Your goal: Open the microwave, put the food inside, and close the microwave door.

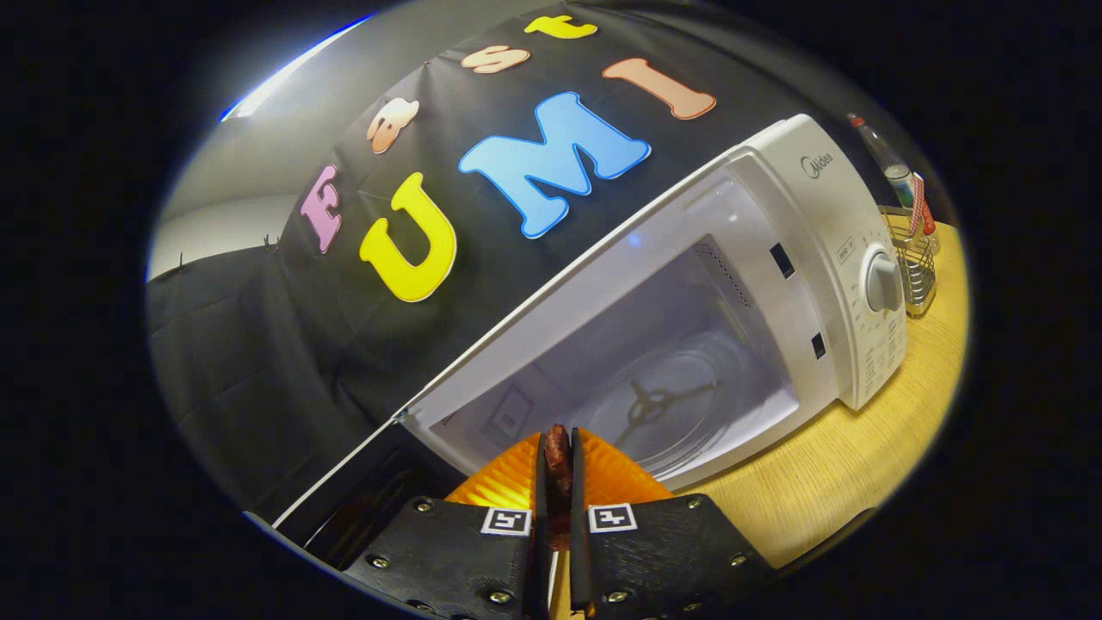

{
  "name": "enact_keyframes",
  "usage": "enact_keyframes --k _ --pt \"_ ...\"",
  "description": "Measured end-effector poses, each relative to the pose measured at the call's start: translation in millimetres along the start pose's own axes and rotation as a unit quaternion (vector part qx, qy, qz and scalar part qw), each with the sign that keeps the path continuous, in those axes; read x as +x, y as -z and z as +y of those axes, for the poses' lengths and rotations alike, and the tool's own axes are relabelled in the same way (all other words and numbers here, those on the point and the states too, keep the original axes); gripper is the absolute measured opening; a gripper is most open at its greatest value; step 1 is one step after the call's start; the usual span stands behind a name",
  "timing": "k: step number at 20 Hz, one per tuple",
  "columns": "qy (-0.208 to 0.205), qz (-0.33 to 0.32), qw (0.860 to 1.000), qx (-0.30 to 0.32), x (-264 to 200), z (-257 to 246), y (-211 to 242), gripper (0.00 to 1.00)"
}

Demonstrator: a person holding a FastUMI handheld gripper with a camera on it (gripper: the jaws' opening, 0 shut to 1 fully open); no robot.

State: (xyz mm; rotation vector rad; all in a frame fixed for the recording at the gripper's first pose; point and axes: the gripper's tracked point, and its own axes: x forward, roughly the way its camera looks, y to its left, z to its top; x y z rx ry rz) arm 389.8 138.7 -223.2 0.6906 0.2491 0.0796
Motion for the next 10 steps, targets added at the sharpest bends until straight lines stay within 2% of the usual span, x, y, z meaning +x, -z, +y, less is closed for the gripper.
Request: enact_keyframes --k 5,8,10 --pt "0.020 -0.009 1.000 0.007 49 -16 -3 0.10" --pt "0.024 -0.022 0.999 0.026 68 -23 -10 0.10" --pt "0.035 -0.032 0.999 0.018 78 -31 -11 0.10"
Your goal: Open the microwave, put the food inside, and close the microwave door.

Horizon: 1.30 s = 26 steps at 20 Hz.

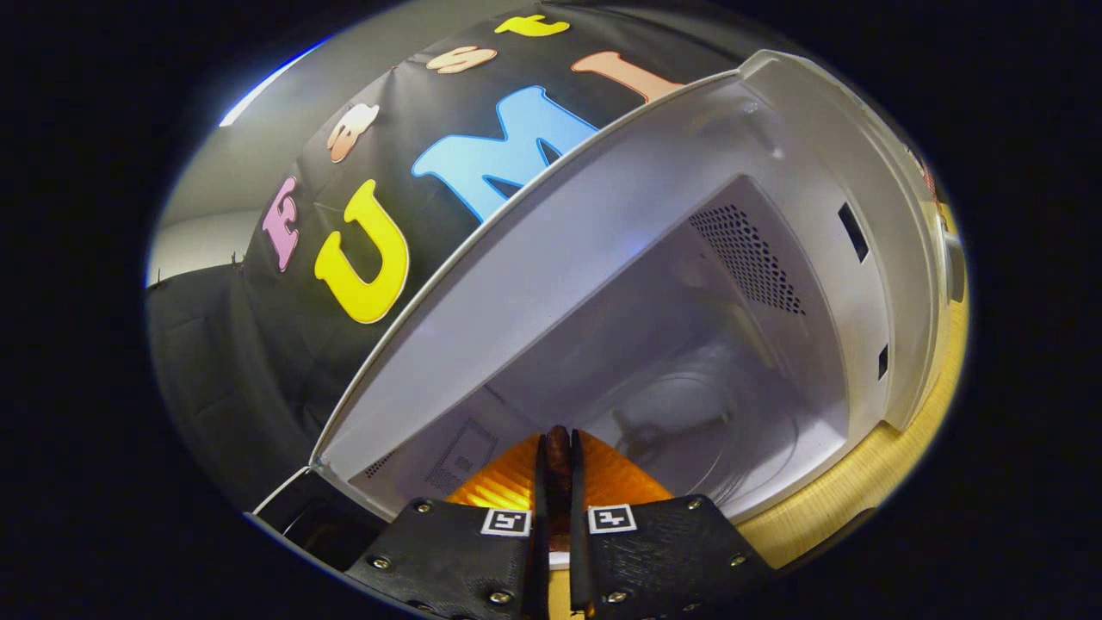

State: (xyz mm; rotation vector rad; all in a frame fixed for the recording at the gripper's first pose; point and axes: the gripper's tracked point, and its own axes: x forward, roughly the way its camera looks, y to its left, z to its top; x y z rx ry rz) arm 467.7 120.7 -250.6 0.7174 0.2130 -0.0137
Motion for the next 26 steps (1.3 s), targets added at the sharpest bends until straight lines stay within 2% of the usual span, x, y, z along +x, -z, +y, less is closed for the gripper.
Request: enact_keyframes --k 7,8,11,14,17,18,20,23,26 --pt "0.033 -0.055 0.998 -0.028 31 -15 -9 0.10" --pt "0.035 -0.063 0.997 -0.029 32 -16 -9 0.16" --pt "0.058 -0.079 0.995 -0.020 40 -22 -7 0.22" --pt "0.079 -0.099 0.992 -0.027 46 -28 -6 0.42" --pt "0.070 -0.105 0.992 -0.003 51 -23 1 0.60" --pt "0.071 -0.101 0.992 0.006 55 -23 7 0.72" --pt "0.090 -0.109 0.990 -0.008 55 -29 7 0.82" --pt "0.121 -0.152 0.976 -0.094 45 -28 -11 0.97" --pt "0.107 -0.141 0.976 -0.124 39 -24 -18 0.97"
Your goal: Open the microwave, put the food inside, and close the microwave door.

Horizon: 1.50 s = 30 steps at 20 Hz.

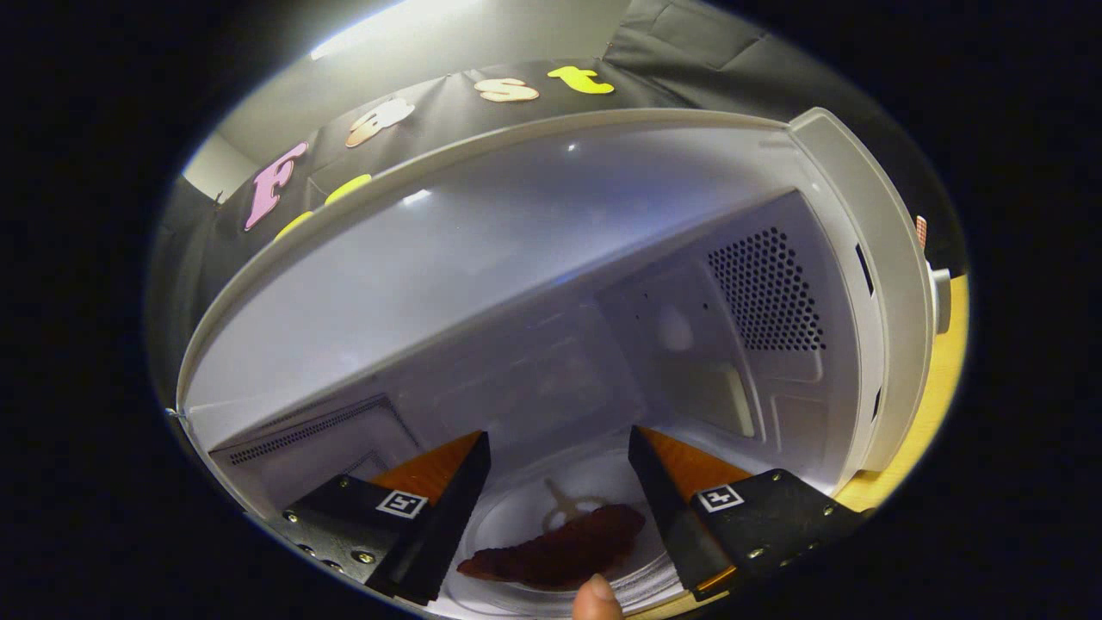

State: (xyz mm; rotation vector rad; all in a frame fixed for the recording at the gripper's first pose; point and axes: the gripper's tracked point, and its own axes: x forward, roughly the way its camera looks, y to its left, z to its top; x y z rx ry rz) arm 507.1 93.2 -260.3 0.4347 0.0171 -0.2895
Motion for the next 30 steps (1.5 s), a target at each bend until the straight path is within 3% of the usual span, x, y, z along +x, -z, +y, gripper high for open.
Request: enact_keyframes --k 3,6,10,13,17,20,23,26,27,30 --pt "-0.012 0.054 0.998 -0.004 -17 -2 11 0.97" --pt "-0.026 0.090 0.995 -0.047 -49 -4 12 0.98" --pt "-0.093 0.123 0.983 -0.104 -119 13 -3 0.98" --pt "-0.170 0.125 0.969 -0.128 -193 37 -28 0.98" --pt "-0.288 0.099 0.942 -0.140 -300 82 -64 0.97" --pt "-0.373 0.084 0.914 -0.135 -380 119 -85 0.97" --pt "-0.422 0.045 0.892 -0.158 -436 146 -107 0.97" --pt "-0.467 0.051 0.867 -0.163 -481 175 -90 0.96" --pt "-0.469 0.062 0.867 -0.156 -488 181 -80 0.90" --pt "-0.427 0.079 0.880 -0.190 -482 188 -43 0.46"
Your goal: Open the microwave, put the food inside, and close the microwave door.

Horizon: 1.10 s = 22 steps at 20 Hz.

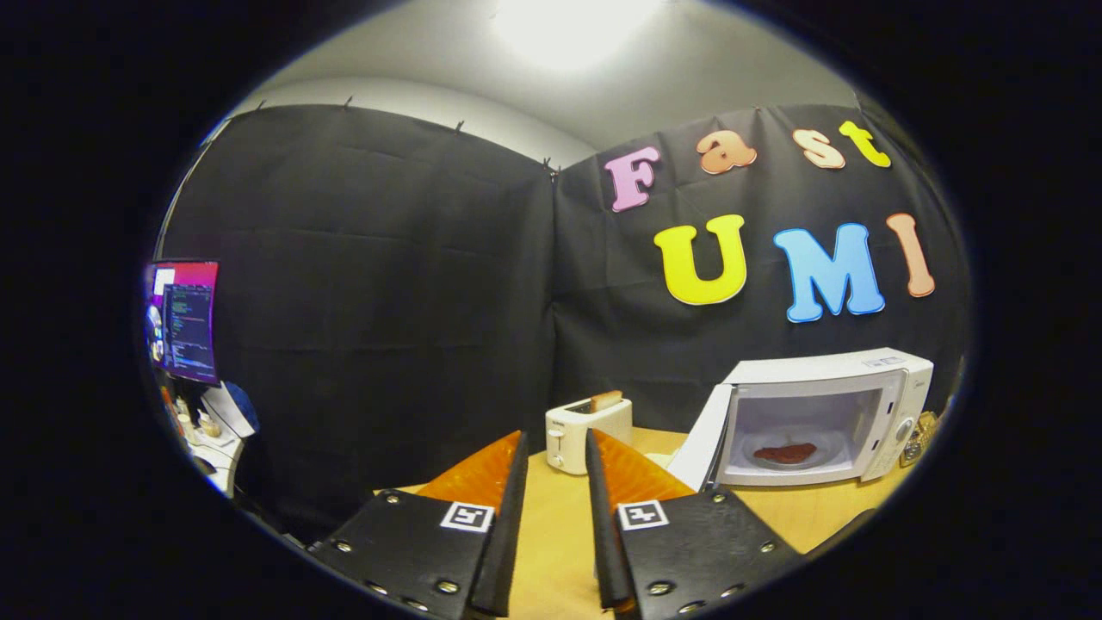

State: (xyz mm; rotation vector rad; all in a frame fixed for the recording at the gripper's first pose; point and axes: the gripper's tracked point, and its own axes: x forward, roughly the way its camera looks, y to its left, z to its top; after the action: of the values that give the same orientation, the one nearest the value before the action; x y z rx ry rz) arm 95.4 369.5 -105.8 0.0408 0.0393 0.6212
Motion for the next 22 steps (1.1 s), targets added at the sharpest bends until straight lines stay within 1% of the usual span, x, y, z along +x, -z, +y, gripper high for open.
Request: enact_keyframes --k 1,2,4,5,6,9,10,13,16,18,19,22 --pt "-0.002 0.015 1.000 -0.008 13 6 15 0.31" --pt "0.007 0.034 0.999 -0.019 25 2 31 0.30" --pt "0.027 0.066 0.997 -0.019 24 -13 62 0.09" --pt "0.023 0.074 0.997 -0.007 28 -12 73 0.09" --pt "0.027 0.075 0.997 -0.001 25 -14 74 0.01" --pt "0.072 0.063 0.995 -0.035 4 -46 71 0.01" --pt "0.084 0.064 0.994 -0.033 -4 -57 73 0.01" --pt "0.111 0.079 0.991 0.004 -24 -94 86 0.01" --pt "0.152 0.089 0.984 0.005 -43 -142 90 0.01" --pt "0.186 0.092 0.978 0.022 -53 -176 94 0.01" --pt "0.209 0.089 0.974 0.026 -58 -196 92 0.01" --pt "0.260 0.085 0.961 0.035 -68 -248 91 0.01"
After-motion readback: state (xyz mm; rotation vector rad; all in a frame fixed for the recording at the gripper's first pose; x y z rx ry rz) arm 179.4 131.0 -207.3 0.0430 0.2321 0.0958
